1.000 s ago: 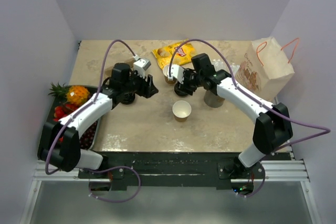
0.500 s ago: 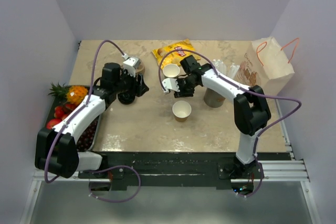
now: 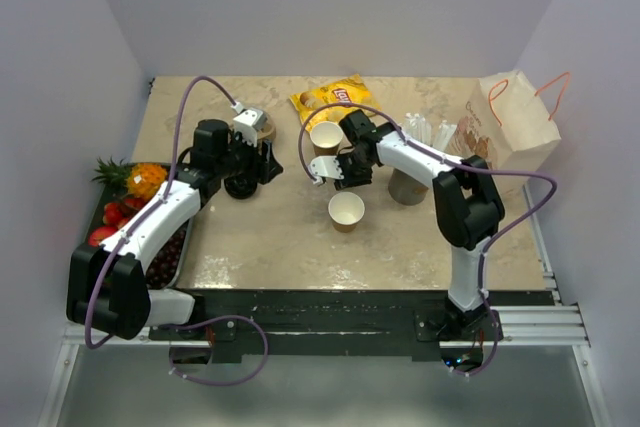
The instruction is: Pack the takeout coffee
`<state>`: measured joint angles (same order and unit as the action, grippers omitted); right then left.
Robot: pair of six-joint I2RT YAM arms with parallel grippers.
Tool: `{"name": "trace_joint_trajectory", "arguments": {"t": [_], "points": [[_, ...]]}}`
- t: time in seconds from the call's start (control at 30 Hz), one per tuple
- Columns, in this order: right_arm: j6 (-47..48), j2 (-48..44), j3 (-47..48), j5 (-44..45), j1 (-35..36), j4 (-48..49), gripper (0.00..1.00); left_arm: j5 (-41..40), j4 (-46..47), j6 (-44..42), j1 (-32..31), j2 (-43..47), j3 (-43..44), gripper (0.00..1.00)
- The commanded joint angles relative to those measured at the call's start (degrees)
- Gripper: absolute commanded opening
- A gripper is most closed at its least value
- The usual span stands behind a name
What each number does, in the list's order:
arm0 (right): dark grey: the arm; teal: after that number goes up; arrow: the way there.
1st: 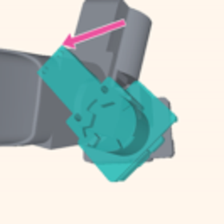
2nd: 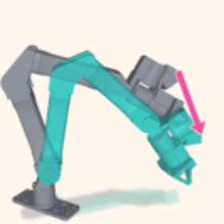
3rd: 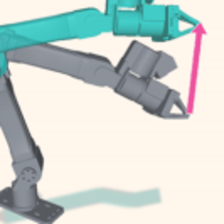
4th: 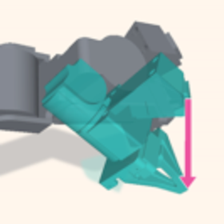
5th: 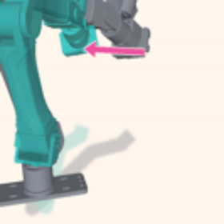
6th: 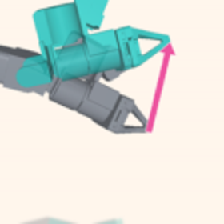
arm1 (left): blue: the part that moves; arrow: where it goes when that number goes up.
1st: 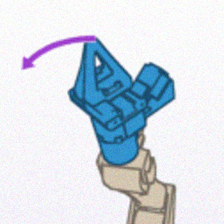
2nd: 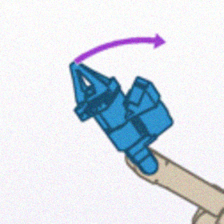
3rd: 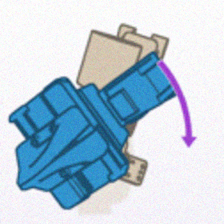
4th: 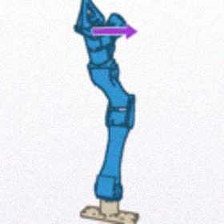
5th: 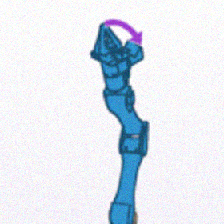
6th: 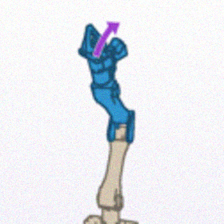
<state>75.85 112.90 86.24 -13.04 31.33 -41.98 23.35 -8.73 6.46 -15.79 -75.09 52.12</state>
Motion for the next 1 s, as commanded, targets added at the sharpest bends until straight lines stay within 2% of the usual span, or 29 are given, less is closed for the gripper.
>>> {"name": "trace_joint_trajectory", "arguments": {"t": [0.0,0.27,0.5,0.63,0.77,0.97], "points": [[2.1,1.18,1.92,2.92,-0.57,1.46,0.45,0.11,1.52,0.31,0.5,0.03,0.35,0.63],[2.37,3.9,3.06,4.25,-0.66,3.65,0.42,0.29,1.79,0.31,0.59,-0.5,0.53,0.63],[3.33,4.7,3.24,4.34,-0.75,4.62,0.31,0.29,1.96,0.31,0.67,-1.02,0.88,0.63],[3.33,4.34,2.8,3.99,-0.75,5.32,0.15,0.38,2.05,0.31,0.67,-1.29,1.23,0.63],[3.33,3.55,2.1,3.72,-0.83,4.97,0.07,0.46,1.96,0.31,0.67,-1.55,1.41,0.63],[1.58,0.13,2.09,2.76,-0.92,3.31,0.03,0.64,1.88,0.31,0.67,-1.64,1.49,0.63]]}}
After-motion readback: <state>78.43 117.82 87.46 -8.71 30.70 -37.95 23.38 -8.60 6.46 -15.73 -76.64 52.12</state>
